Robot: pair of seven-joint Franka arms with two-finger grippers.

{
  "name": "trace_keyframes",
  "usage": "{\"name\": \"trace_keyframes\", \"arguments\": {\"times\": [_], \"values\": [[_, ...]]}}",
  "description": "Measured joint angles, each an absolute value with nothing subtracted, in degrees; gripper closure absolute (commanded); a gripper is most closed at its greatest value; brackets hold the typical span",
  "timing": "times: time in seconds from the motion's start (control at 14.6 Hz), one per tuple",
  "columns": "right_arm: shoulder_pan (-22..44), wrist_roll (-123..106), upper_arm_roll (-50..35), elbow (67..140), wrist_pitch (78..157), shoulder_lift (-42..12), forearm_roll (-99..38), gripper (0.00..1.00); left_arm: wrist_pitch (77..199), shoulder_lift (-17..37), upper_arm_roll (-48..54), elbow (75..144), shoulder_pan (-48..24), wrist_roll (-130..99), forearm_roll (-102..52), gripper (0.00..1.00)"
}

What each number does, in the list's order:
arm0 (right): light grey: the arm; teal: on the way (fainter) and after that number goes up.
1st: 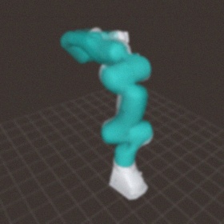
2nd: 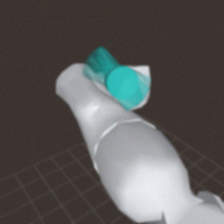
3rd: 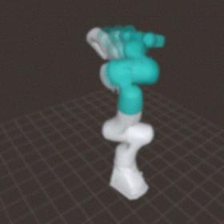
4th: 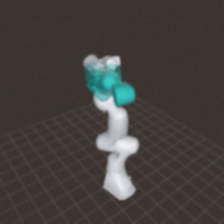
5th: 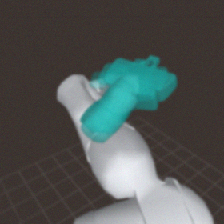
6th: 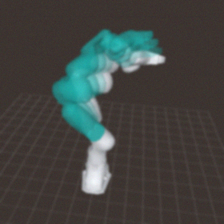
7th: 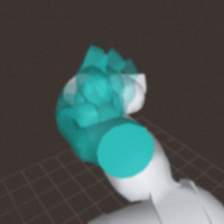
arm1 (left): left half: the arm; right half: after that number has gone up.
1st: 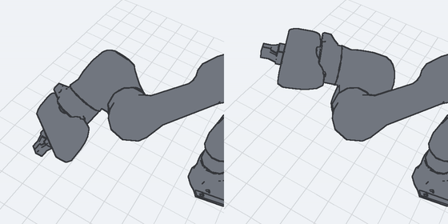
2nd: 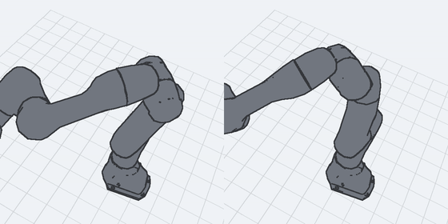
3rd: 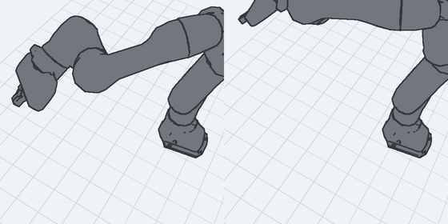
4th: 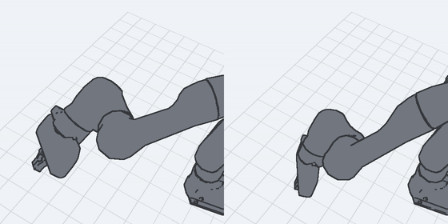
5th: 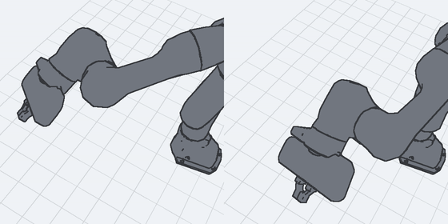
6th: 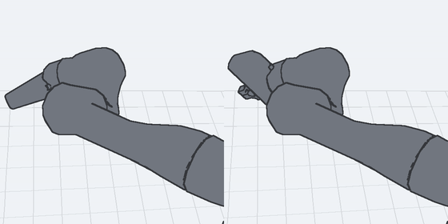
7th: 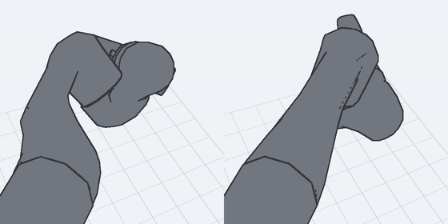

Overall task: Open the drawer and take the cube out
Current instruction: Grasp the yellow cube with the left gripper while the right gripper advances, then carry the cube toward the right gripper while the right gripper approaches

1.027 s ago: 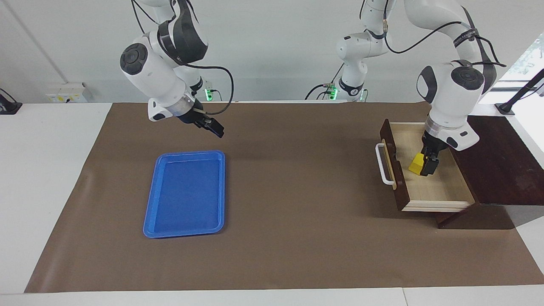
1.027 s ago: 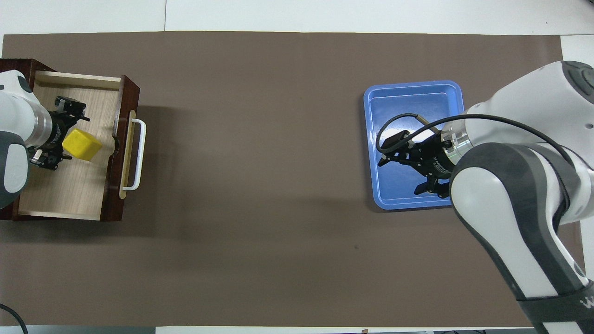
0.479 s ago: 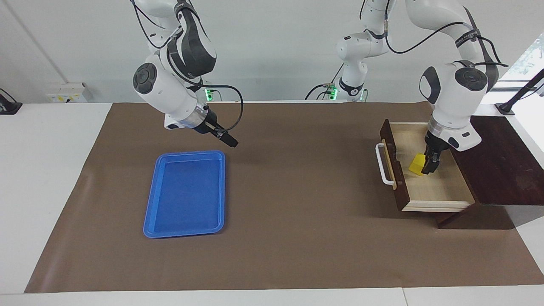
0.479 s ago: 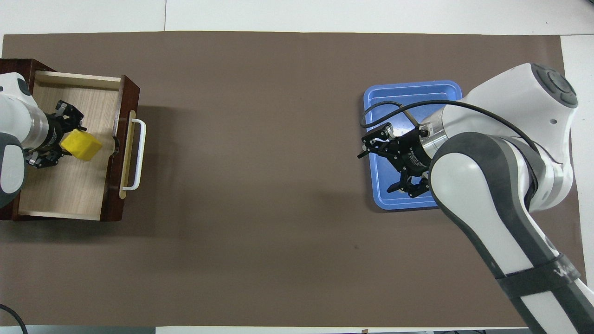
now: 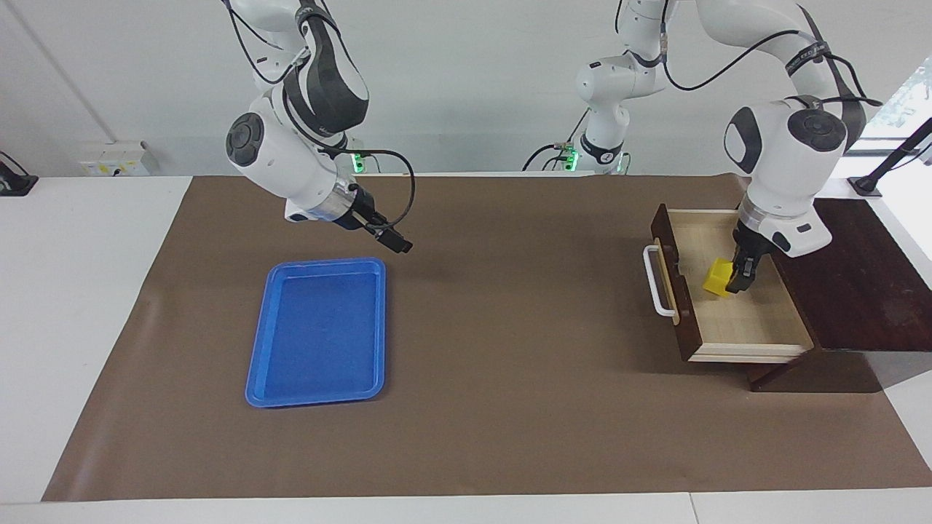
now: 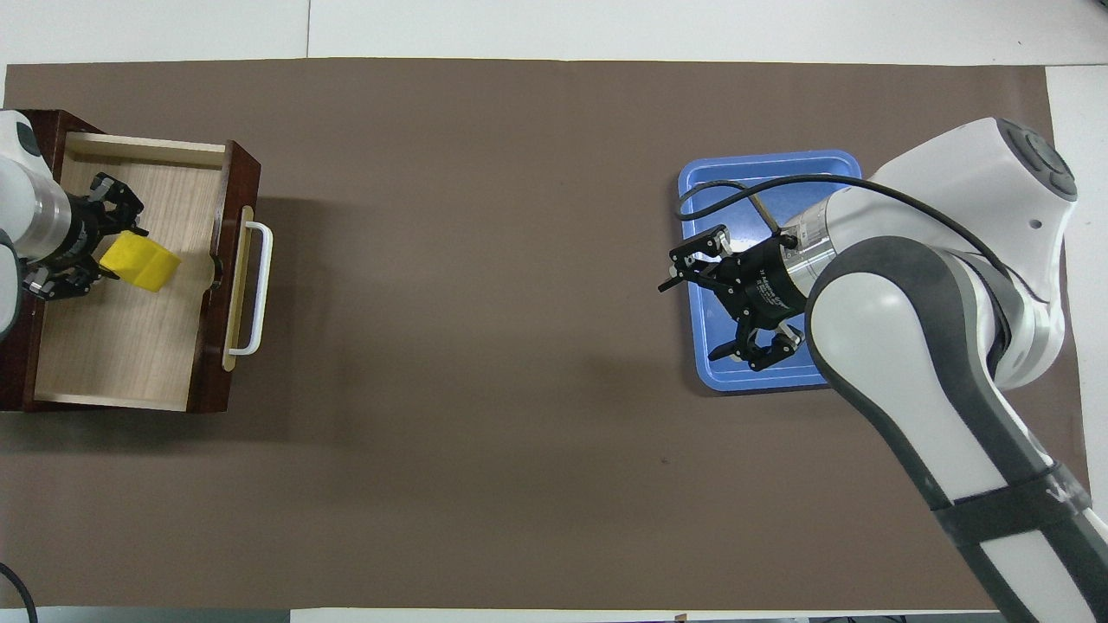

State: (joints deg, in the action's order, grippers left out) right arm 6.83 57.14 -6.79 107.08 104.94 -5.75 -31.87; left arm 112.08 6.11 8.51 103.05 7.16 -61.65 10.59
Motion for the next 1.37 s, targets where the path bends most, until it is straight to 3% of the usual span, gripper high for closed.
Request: {"name": "trace_keyframes", "arguments": {"times": [0.21,0.34,0.55,1.1,1.37], "values": [[6.90,60.31,-6.85,107.08,106.56,-6.97,-34.89,0.00,102.59,8.59,8.79,91.80,3.94,-63.46,9.97,1.00],[6.94,62.41,-6.86,107.09,106.64,-7.62,-37.85,0.00,100.84,9.20,8.96,89.69,1.63,-68.31,8.90,1.00],[8.35,66.31,-6.92,107.09,107.05,-9.10,-42.37,0.00,101.04,9.78,9.34,90.26,-3.82,-81.76,6.98,1.00],[17.30,76.19,-6.97,104.00,118.08,-18.11,-51.13,0.00,112.41,8.20,9.77,98.17,-20.00,-119.08,1.33,1.00],[20.28,78.33,-6.97,101.58,120.68,-21.48,-51.38,0.00,113.83,7.37,9.71,101.43,-23.73,-130.03,1.25,1.00]]}}
